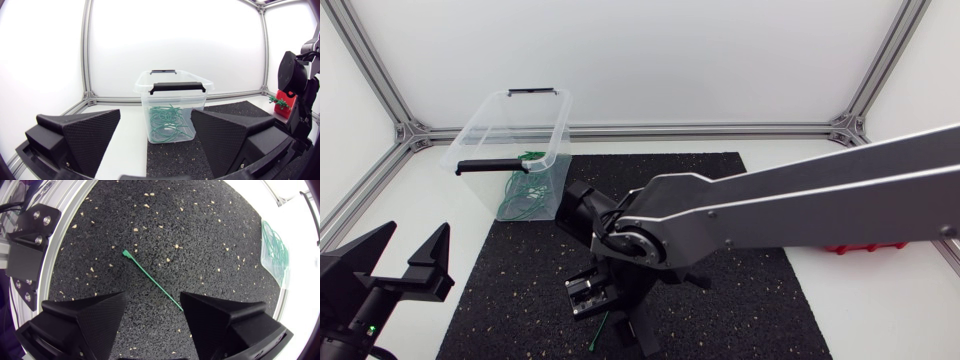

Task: Take a green cable tie from the red box, thread the tail through the head to close it, then place it in the transparent bin on the left.

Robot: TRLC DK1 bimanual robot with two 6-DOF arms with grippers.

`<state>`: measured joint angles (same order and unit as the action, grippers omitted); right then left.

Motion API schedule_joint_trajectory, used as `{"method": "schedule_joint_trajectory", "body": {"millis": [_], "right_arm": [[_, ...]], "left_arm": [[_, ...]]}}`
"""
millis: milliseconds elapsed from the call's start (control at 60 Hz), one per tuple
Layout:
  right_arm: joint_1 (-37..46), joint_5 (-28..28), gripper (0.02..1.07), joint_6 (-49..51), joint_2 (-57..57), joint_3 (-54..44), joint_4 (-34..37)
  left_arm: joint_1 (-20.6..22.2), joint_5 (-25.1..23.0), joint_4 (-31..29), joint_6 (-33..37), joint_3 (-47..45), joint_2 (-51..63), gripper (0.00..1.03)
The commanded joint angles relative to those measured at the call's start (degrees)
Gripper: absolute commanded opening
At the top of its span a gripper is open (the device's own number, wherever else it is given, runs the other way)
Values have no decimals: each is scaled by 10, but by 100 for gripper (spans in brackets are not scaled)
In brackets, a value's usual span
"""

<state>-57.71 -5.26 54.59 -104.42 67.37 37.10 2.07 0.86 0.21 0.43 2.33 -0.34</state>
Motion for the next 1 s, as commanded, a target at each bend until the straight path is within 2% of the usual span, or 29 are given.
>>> {"method": "schedule_joint_trajectory", "body": {"millis": [0,233,300,400,700,767,983], "right_arm": [[-8,3,64,21,-18,14,-3],[-14,12,60,31,-35,17,-12],[-16,14,51,33,-38,17,-18],[-16,17,44,36,-44,17,-23],[-20,30,44,43,-63,14,-34],[-20,31,30,47,-66,14,-34],[-20,35,27,48,-72,15,-31]], "left_arm": [[1,-3,-16,-3,-22,6,99],[0,-3,-16,-3,-22,6,99],[0,-3,-16,-3,-22,6,99],[0,-3,-16,-3,-22,6,99],[-1,-3,-16,-3,-22,6,99],[-1,-3,-16,-3,-22,6,99],[-1,-3,-16,-3,-22,6,99]]}}
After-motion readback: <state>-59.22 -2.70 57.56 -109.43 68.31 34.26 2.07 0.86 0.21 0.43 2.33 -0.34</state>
